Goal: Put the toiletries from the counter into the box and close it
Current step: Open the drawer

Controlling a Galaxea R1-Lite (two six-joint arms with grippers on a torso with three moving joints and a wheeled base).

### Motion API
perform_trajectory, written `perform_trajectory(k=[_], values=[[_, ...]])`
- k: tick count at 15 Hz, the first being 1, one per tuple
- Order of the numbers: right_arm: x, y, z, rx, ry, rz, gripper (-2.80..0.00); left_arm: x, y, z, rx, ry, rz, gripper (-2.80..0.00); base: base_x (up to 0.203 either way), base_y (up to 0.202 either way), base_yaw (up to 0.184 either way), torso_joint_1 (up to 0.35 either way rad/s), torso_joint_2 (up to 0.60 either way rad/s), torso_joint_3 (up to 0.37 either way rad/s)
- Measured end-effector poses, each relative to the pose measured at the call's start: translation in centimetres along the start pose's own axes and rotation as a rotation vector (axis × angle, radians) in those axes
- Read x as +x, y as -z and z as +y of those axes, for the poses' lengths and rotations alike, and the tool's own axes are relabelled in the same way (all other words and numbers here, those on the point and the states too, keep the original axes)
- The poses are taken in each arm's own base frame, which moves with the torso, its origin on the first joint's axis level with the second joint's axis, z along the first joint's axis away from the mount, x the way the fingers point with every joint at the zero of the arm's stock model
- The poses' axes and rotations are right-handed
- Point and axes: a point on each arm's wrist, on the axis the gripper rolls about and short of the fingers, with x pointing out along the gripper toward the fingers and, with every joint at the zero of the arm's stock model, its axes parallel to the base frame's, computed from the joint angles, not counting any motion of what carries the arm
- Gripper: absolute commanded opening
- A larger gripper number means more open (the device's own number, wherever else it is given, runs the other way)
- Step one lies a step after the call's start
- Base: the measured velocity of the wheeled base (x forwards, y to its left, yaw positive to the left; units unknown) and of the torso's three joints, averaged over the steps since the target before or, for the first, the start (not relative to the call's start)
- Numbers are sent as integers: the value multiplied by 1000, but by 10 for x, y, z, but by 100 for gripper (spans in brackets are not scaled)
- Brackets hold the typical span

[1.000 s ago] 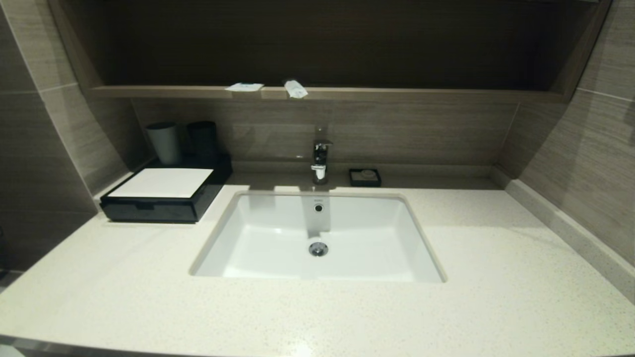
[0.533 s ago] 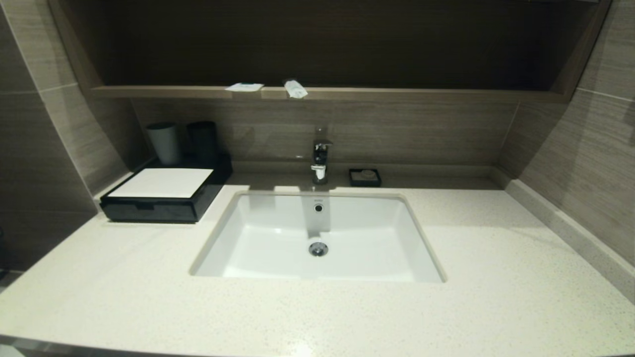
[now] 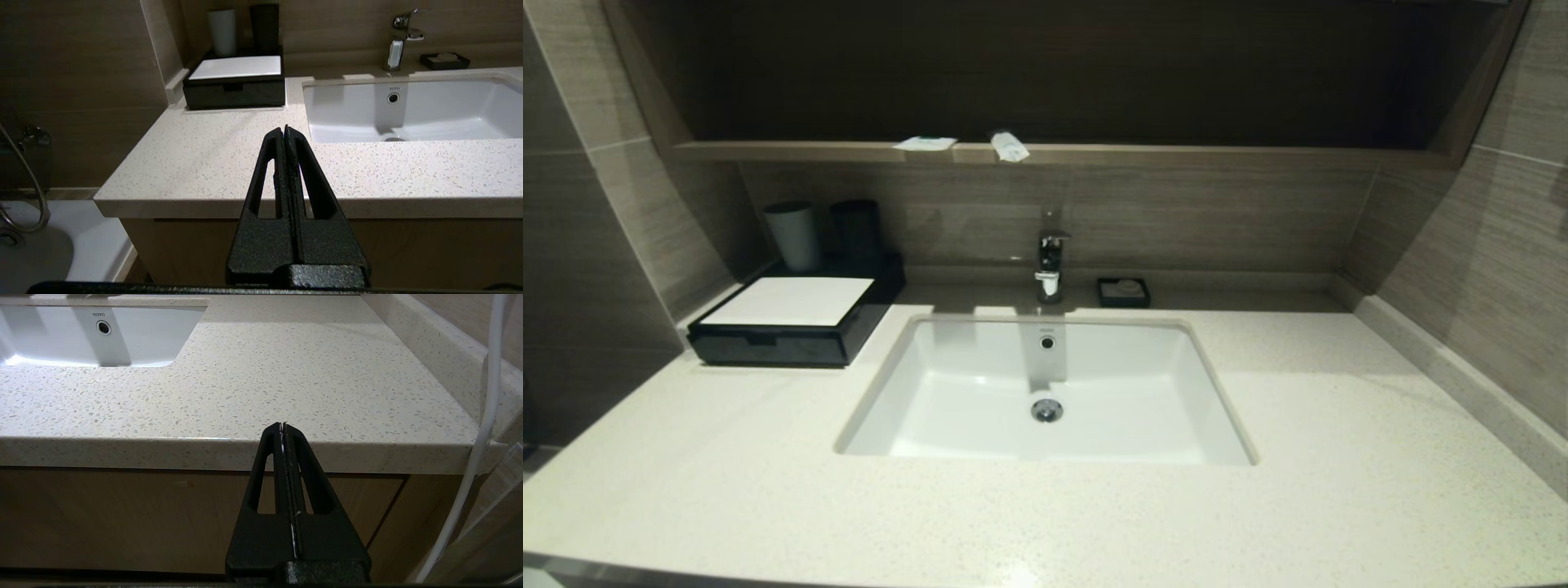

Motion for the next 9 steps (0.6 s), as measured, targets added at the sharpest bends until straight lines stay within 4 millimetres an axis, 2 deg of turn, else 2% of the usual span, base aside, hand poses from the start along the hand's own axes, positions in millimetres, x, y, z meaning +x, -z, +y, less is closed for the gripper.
perform_trajectory(k=[2, 4, 6, 9], values=[[0, 0, 0, 0, 0, 0, -280, 1, -15, 2, 5, -11, -13, -280, 0, 0, 0, 0, 0, 0], [0, 0, 0, 0, 0, 0, -280, 10, -41, 4, 4, -20, -8, -280, 0, 0, 0, 0, 0, 0], [0, 0, 0, 0, 0, 0, -280, 27, -64, 6, 3, -22, 12, -280, 0, 0, 0, 0, 0, 0], [0, 0, 0, 0, 0, 0, -280, 64, -80, 8, 1, -15, 89, -280, 0, 0, 0, 0, 0, 0]])
